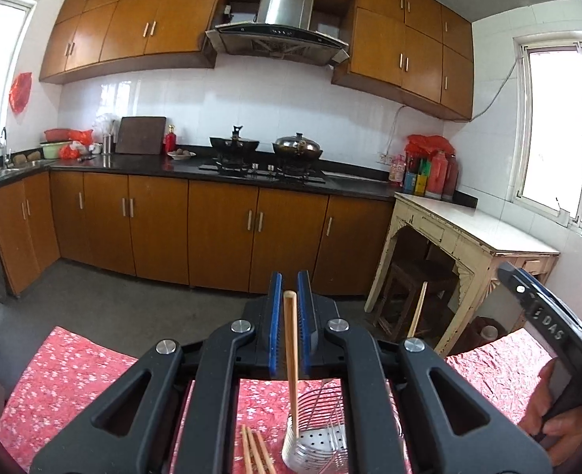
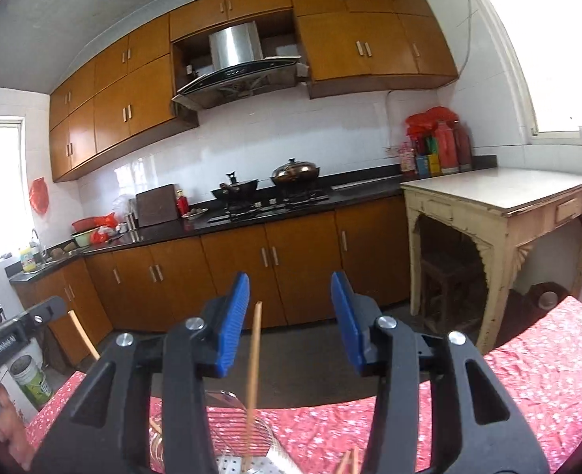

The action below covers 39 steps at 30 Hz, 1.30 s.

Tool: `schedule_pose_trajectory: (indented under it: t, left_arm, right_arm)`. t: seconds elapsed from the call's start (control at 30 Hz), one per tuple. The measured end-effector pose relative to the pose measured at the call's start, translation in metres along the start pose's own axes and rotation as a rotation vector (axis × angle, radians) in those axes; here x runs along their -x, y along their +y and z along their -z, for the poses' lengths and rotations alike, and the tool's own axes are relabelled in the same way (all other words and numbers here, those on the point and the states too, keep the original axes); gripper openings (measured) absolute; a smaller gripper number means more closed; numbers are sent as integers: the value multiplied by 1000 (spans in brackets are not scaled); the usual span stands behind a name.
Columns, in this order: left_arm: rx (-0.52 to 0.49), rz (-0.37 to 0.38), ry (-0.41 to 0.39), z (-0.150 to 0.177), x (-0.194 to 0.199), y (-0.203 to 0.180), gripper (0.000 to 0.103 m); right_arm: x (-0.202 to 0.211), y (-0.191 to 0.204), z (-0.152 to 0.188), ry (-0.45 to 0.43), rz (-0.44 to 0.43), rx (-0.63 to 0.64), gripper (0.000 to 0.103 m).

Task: Organize utensils
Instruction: 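Drop the right chopstick into the holder while the left gripper lowers its chopstick in, then grasp another bamboo chopstick with the right gripper while the left grasps one too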

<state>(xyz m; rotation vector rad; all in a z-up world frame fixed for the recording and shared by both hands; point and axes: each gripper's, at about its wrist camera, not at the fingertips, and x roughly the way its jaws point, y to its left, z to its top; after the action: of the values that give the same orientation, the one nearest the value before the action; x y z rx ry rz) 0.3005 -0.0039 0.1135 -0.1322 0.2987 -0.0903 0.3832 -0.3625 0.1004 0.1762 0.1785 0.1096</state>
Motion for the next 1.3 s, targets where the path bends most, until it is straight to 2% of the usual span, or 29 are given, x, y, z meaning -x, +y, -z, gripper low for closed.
schedule_pose_trajectory:
  t: [0.1,0.17,0.2,0.37,0.53,0.67,0.87,1.03,1.13,1.17,1.2,1.27,1.3]
  left_arm:
    - [-5,-17,-13,-3,15,3,11]
    - [-9,-31,-18,-3,24,7,21]
    - [-10,-42,-21,-2,32,10,22]
    - [-1,-75,-2,15,56,28,23]
    - [-7,-111,54,51,71,47,26]
    - [-17,-132,115,94,79,60,30]
    - [-31,-141,225,152,86,72,37]
    - [-14,-129,303,186,86,78,41]
    - [-12,-122,315,196,90,77,46]
    - [-10,-116,321,200,91,77,47]
    - [-11,-109,327,203,91,76,47]
    - [-15,-98,338,209,91,72,47]
    - [-20,-88,348,211,90,70,47]
  right_arm:
    - [18,-8,0,2,21,0,44]
    - [29,-13,1,10,37,2,44]
    - [33,-16,2,14,43,2,44]
    - [59,-37,25,71,76,-13,44]
    - [75,-59,72,204,127,-15,44]
    - [83,-82,122,353,166,-32,43]
    - [97,-108,200,574,183,-64,33]
    - [104,-108,232,633,181,-56,31]
    - [105,-103,241,649,197,-25,31]
    - [105,-101,242,643,219,2,27]
    - [104,-99,242,642,244,32,19]
    - [102,-98,241,644,253,35,9]
    - [100,-99,240,647,254,25,9]
